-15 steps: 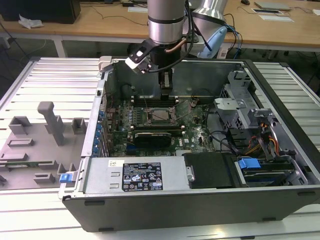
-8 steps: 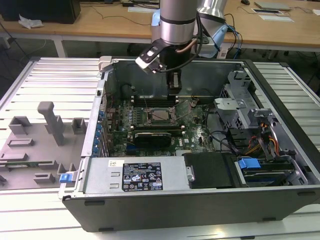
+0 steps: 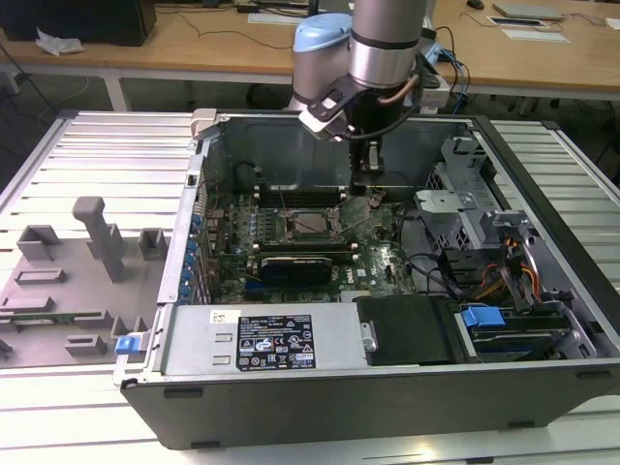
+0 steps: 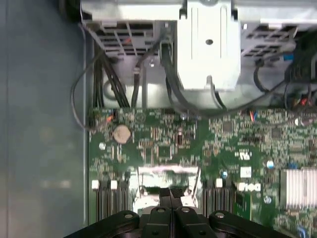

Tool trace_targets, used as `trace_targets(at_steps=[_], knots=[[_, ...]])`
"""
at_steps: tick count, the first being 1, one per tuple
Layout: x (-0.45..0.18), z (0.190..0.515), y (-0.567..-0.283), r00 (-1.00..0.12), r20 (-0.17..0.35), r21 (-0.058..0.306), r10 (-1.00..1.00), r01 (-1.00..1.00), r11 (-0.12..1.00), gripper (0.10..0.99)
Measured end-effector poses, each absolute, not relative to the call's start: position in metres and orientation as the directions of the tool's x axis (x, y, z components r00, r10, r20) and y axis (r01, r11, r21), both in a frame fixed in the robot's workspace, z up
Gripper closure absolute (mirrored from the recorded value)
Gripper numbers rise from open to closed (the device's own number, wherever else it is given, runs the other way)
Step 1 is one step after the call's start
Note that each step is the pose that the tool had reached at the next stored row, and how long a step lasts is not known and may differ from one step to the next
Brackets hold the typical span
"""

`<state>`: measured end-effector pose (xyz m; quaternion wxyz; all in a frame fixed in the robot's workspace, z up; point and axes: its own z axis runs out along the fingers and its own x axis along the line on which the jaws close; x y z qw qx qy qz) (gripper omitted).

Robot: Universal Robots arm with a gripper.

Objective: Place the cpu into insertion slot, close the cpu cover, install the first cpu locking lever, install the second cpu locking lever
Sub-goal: 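Close the cpu cover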

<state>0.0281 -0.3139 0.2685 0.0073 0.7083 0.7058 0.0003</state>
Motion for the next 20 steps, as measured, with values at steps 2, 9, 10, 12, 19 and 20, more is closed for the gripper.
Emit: trace_targets(at_steps=[2,9,10,12,19,20], knots=[[0.036,0.269,-0.314,0.003,-0.010,0.005,1.000,1.000,-0.003,0.980],[0.053,0.268,-0.314,0.003,-0.010,-0.008,1.000,1.000,-0.003,0.980],[0.053,0.268,-0.314,0.004,-0.010,-0.008,1.000,1.000,-0.004,0.980],[0.053,0.268,-0.314,-0.001,-0.010,0.000,1.000,1.000,0.001,0.980],[0.053,0.264,-0.314,-0.006,-0.010,0.019,1.000,1.000,0.006,0.980],[0.054,0.263,-0.314,-0.006,-0.010,0.019,1.000,1.000,0.006,0.980]])
